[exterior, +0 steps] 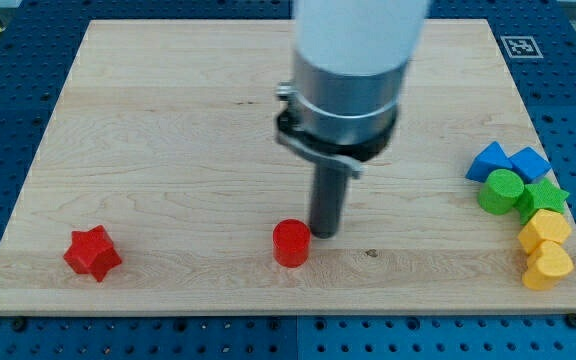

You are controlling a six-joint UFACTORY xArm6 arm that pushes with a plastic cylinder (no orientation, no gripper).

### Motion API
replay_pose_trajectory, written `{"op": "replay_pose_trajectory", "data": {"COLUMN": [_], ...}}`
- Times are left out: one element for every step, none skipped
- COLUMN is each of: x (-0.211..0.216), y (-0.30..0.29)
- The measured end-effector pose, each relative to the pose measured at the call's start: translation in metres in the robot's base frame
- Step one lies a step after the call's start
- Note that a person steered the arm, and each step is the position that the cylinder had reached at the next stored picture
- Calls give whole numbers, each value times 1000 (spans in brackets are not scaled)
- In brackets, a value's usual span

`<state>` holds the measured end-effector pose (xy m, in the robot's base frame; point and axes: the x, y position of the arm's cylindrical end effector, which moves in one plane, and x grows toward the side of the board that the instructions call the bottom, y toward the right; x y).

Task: Place the red circle towards the left side of the yellow hexagon

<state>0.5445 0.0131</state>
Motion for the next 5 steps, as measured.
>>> {"op": "replay_pose_trajectory", "data": {"x": [0,0,12,45,53], "y": [-50,-98,-125,-104,-61]}}
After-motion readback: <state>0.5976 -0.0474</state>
